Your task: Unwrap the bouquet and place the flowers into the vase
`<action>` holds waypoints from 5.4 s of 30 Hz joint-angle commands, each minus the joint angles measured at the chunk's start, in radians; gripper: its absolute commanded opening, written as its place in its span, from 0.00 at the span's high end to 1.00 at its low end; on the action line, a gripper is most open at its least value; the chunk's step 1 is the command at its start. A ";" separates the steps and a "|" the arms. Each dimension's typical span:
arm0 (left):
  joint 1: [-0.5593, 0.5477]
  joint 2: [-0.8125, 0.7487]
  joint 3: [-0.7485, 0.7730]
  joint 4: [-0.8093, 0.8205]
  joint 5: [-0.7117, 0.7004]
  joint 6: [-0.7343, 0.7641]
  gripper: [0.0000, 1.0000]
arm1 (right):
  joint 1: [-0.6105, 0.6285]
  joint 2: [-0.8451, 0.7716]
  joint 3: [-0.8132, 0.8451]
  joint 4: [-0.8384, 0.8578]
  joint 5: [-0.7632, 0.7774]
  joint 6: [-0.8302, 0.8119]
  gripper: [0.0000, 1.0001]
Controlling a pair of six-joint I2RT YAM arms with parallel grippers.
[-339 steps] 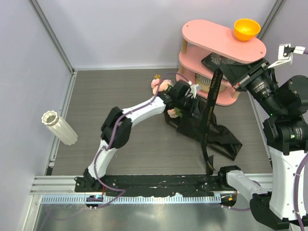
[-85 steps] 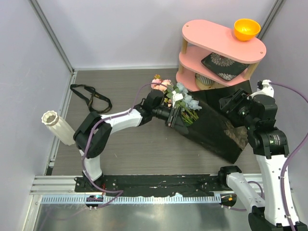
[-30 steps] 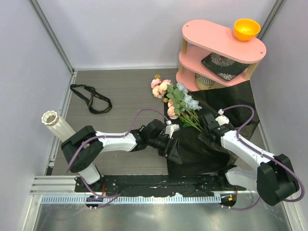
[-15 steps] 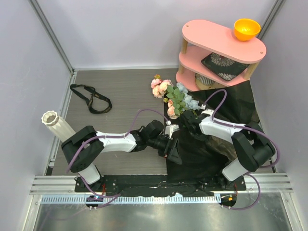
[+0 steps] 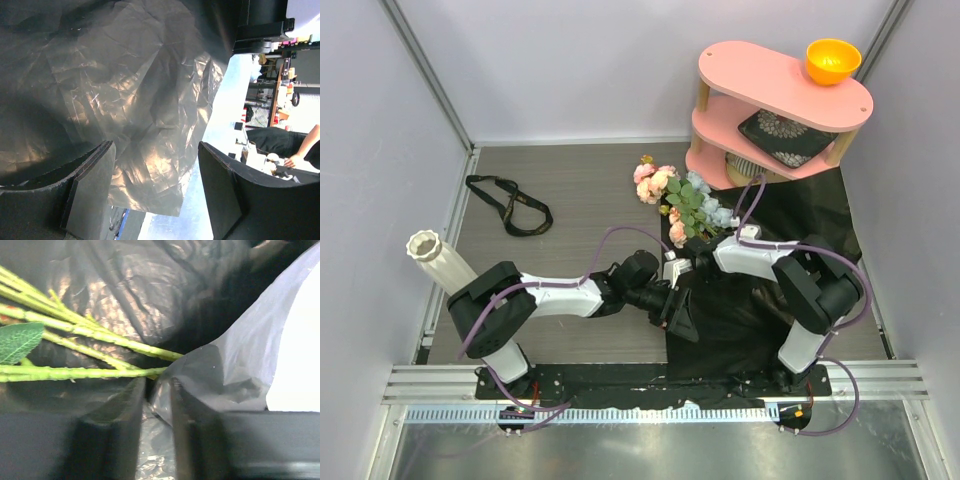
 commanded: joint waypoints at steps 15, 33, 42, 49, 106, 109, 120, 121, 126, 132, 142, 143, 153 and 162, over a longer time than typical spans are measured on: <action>-0.003 0.003 0.029 0.054 0.050 0.020 0.29 | -0.015 -0.817 -0.031 -0.517 0.335 0.593 0.99; -0.003 0.036 0.163 -0.078 0.096 0.043 0.28 | -0.140 -1.714 -0.127 -0.458 0.536 0.480 0.45; -0.003 0.017 0.212 -0.085 0.067 0.034 0.27 | -0.115 -1.469 0.003 0.180 0.285 -0.486 0.31; -0.003 -0.003 0.195 -0.069 0.030 0.009 0.26 | -0.115 -0.862 0.104 0.257 -0.192 -0.610 0.27; 0.054 -0.517 -0.040 -0.212 -0.355 0.046 0.09 | -0.232 0.026 0.334 0.326 -0.522 -1.141 0.62; 0.054 -0.523 -0.043 -0.215 -0.357 0.046 0.09 | -0.232 0.045 0.339 0.329 -0.539 -1.148 0.63; 0.054 -0.530 -0.041 -0.224 -0.358 0.052 0.09 | -0.215 0.098 0.335 0.363 -0.574 -1.162 0.66; 0.054 -0.534 -0.041 -0.224 -0.358 0.052 0.09 | -0.210 0.088 0.331 0.361 -0.577 -1.162 0.66; 0.054 -0.546 -0.051 -0.226 -0.364 0.049 0.09 | -0.190 0.055 0.307 0.360 -0.588 -1.159 0.63; 0.054 -0.548 -0.058 -0.221 -0.363 0.041 0.09 | -0.180 0.032 0.288 0.375 -0.521 -1.159 0.63; 0.054 -0.545 -0.049 -0.229 -0.377 0.027 0.09 | -0.108 -0.023 0.308 0.446 -0.227 -1.231 0.92; 0.054 -0.543 -0.048 -0.229 -0.383 0.023 0.07 | -0.097 -0.041 0.310 0.458 -0.188 -1.244 0.93; 0.054 -0.643 -0.084 -0.190 -0.531 -0.023 0.07 | 0.049 -0.366 0.296 0.716 -0.125 -1.370 0.99; 0.171 -0.732 -0.037 -0.080 -0.429 -0.130 0.00 | 0.049 -0.665 0.118 0.861 -0.770 -1.027 0.99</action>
